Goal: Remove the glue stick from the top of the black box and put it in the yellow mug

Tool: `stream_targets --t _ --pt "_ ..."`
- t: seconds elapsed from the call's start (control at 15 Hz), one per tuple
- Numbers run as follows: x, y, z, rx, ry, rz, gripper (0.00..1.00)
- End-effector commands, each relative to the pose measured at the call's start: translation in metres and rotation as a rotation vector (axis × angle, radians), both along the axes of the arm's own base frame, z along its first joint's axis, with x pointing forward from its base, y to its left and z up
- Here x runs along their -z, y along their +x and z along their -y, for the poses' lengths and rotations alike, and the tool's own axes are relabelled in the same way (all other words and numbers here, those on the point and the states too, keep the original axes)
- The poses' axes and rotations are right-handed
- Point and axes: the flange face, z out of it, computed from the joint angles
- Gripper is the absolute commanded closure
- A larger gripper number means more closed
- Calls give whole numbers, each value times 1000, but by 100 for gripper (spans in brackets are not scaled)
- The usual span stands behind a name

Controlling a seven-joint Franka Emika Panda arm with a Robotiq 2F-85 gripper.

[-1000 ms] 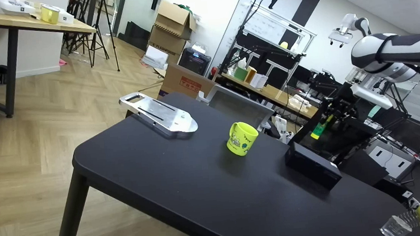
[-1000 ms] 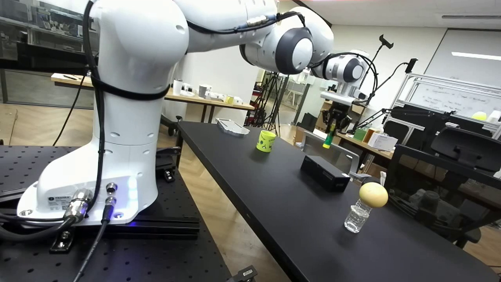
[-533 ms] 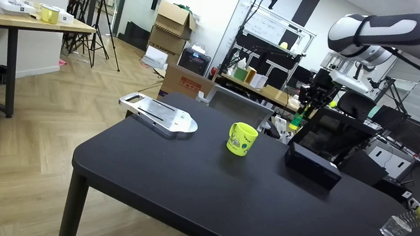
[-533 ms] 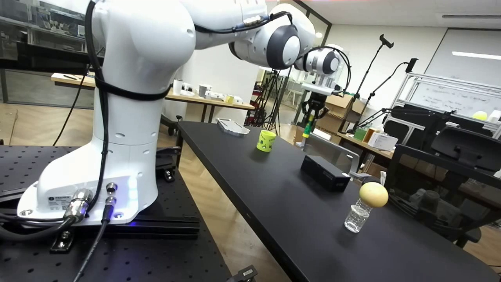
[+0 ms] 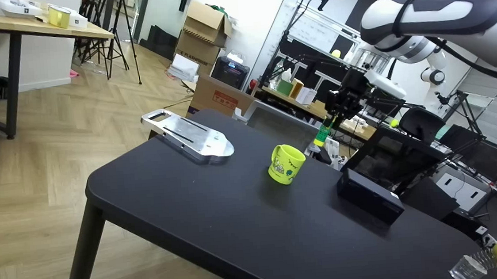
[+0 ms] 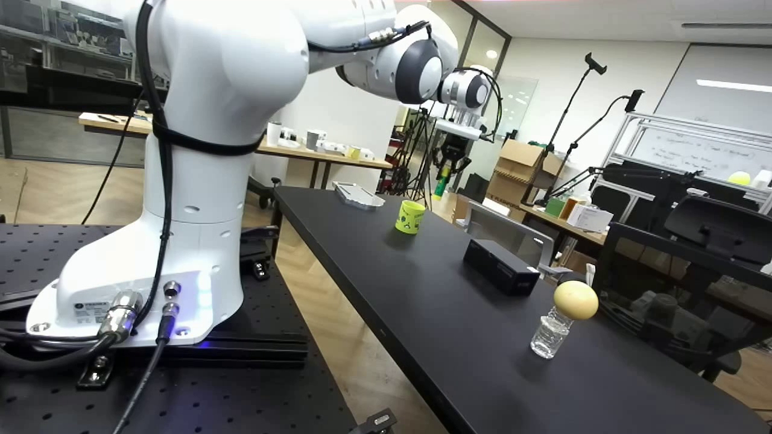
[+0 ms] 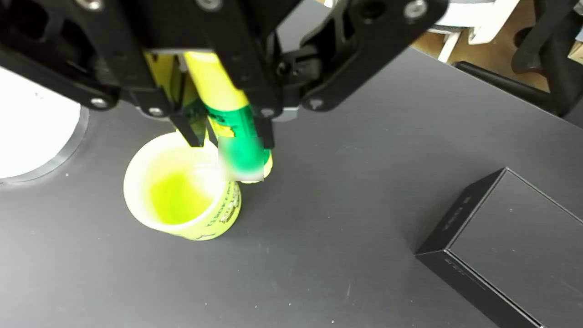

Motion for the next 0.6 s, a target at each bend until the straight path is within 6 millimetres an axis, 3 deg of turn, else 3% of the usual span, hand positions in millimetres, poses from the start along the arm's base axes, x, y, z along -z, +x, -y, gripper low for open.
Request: stream_targets --t 0.0,0.53 --pt "1 -12 -10 -67 3 -63 92" --pt "20 -23 -27 -193 36 -120 92"
